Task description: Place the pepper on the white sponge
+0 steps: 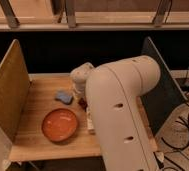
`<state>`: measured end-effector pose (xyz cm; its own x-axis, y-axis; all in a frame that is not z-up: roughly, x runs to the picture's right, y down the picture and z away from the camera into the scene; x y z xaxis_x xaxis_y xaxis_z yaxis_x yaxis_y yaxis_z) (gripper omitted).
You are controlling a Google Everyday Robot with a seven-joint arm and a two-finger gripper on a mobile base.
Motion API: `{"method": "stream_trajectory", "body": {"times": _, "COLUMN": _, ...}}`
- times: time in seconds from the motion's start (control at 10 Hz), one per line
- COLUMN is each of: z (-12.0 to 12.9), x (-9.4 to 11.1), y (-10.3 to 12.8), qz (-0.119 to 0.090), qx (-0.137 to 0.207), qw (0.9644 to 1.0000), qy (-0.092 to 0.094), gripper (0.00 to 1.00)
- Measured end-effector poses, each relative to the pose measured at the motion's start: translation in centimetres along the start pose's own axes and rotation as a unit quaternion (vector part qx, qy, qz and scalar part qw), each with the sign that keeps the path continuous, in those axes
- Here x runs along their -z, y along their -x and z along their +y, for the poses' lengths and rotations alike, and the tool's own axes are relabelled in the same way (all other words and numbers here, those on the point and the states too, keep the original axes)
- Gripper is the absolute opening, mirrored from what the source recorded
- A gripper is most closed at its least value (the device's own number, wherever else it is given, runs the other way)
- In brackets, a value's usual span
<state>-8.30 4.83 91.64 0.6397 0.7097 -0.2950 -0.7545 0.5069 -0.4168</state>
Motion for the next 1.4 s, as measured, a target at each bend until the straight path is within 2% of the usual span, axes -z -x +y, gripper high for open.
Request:
{"method": "stream_trajectory", "body": {"times": 0.2, "z": -0.9, "x": 2.5, "y": 1.8, "qz": -0.022, "qx": 0.022, "qw": 0.9991, "qy": -0.030, "gripper": 0.00}}
{"method": "stream_trajectory", "body": {"times": 0.3, "z": -0.6, "x": 3.9, "y": 3.6, "qz": -0.034, "qx": 0.048, "qw": 0.9971, "qy": -0.048, "gripper": 0.00}}
{"method": "stream_trajectory", "body": {"times": 0.5, "z": 1.1, "x": 4.3, "y": 5.9, "qz": -0.038, "qx": 0.096, "qw": 0.9928, "qy": -0.060, "gripper": 0.00}}
{"method": "stream_trajectory", "body": {"times": 0.6, "z": 2.6, "x": 3.9, "y": 7.1, "qz": -0.036, "qx": 0.123, "qw": 0.9901, "qy": -0.059, "gripper": 0.00}}
{"method": "stream_trajectory", "body": {"times": 0.7, "z": 3.5, "x": 3.2, "y": 7.5, "qz": -0.032, "qx": 0.135, "qw": 0.9887, "qy": -0.055, "gripper": 0.00}}
{"method": "stream_trajectory", "body": {"times": 1.1, "z": 5.0, "x": 0.5, "y": 8.1, "qz": -0.020, "qx": 0.150, "qw": 0.9882, "qy": -0.026, "gripper": 0.00}}
{"method": "stream_trajectory", "body": {"times": 1.2, "z": 5.0, "x": 0.4, "y": 8.0, "qz": -0.020, "qx": 0.150, "qw": 0.9882, "qy": -0.025, "gripper": 0.00}}
{"method": "stream_trajectory", "body": {"times": 1.3, "z": 5.1, "x": 0.4, "y": 8.0, "qz": -0.020, "qx": 0.150, "qw": 0.9882, "qy": -0.024, "gripper": 0.04}}
{"method": "stream_trajectory", "body": {"times": 1.4, "z": 5.0, "x": 0.4, "y": 8.0, "qz": -0.020, "qx": 0.150, "qw": 0.9882, "qy": -0.024, "gripper": 0.14}}
